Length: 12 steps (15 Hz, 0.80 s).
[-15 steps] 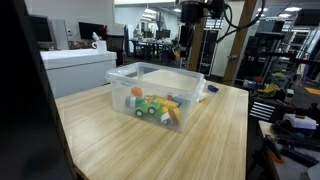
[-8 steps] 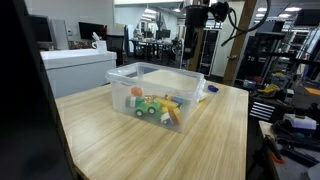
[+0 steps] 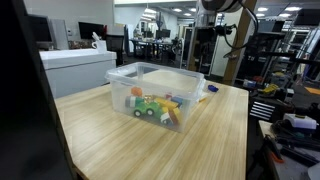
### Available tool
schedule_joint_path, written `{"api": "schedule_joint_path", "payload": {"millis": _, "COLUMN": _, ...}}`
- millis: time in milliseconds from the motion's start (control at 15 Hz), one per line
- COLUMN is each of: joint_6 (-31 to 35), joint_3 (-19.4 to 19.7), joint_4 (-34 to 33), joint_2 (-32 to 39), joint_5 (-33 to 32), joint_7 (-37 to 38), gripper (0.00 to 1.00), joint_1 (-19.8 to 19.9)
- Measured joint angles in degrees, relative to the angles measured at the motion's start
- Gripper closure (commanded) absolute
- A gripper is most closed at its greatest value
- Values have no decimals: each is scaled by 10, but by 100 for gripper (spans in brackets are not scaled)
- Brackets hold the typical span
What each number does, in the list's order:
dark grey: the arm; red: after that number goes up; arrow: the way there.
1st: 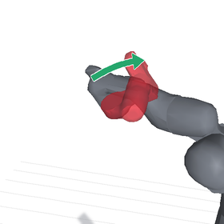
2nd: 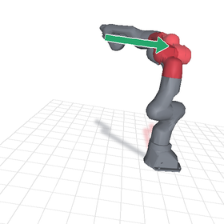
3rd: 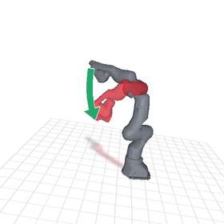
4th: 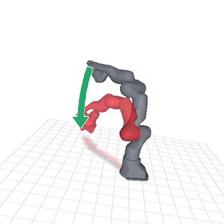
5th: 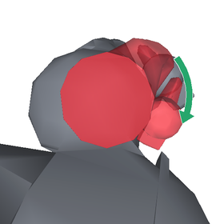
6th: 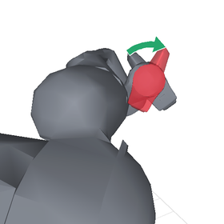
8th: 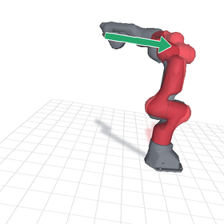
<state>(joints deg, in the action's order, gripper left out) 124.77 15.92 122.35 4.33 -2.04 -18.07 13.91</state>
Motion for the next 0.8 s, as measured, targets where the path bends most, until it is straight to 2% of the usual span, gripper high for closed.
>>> {"api": "schedule_joint_path", "payload": {"millis": 267, "joint_6": 63, "joint_3": 12, "joint_4": -4, "joint_2": 98, "joint_5": -18, "joint_7": 40, "gripper": 0, "joint_1": 23}}
{"api": "schedule_joint_path", "payload": {"millis": 533, "joint_6": 86, "joint_3": 12, "joint_4": -19, "joint_2": 158, "joint_5": -22, "joint_7": 65, "gripper": 0, "joint_1": 23}}
{"api": "schedule_joint_path", "payload": {"millis": 600, "joint_6": 88, "joint_3": 11, "joint_4": -25, "joint_2": 175, "joint_5": -22, "joint_7": 73, "gripper": 25, "joint_1": 23}}
{"api": "schedule_joint_path", "payload": {"millis": 667, "joint_6": 89, "joint_3": 12, "joint_4": -32, "joint_2": 189, "joint_5": -23, "joint_7": 78, "gripper": 27, "joint_1": 23}}
{"api": "schedule_joint_path", "payload": {"millis": 800, "joint_6": 89, "joint_3": 11, "joint_4": -50, "joint_2": 216, "joint_5": -23, "joint_7": 85, "gripper": 44, "joint_1": 23}}
